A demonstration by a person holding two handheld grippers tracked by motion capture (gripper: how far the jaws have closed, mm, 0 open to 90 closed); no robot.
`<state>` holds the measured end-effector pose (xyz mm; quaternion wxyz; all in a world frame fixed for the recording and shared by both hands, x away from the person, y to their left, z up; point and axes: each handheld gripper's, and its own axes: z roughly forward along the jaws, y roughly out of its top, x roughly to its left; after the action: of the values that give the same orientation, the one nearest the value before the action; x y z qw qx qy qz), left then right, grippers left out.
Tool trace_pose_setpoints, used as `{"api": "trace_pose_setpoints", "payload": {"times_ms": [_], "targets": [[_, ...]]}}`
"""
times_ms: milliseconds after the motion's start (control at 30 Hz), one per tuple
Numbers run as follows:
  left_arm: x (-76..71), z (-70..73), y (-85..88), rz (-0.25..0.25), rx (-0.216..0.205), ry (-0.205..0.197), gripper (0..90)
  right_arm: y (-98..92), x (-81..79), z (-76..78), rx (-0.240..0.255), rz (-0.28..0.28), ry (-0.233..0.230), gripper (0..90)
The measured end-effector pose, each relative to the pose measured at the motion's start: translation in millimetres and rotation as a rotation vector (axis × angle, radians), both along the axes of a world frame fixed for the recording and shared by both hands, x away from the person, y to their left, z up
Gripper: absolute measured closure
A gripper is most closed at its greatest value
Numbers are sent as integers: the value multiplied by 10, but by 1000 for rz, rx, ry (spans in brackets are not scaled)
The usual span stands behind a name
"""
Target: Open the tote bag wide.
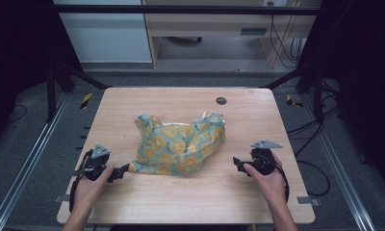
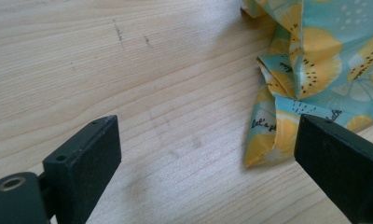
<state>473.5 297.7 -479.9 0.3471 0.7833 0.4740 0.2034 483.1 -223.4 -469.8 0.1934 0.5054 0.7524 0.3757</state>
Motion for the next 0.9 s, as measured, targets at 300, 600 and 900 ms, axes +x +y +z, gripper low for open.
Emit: {"api": "trace_pose_setpoints", "payload": {"times_ms": [300,600,900], "targets": [[-43,35,-90,-42,2,-47,65,140,194,423,-45,63,-20,174],[-67,53,-166,-63,15,-55,65,502,410,929,-85,165,-69,188],[-60,52,-167,-62,16,-54,66,817,809,1174,-52,199,-89,190]]}}
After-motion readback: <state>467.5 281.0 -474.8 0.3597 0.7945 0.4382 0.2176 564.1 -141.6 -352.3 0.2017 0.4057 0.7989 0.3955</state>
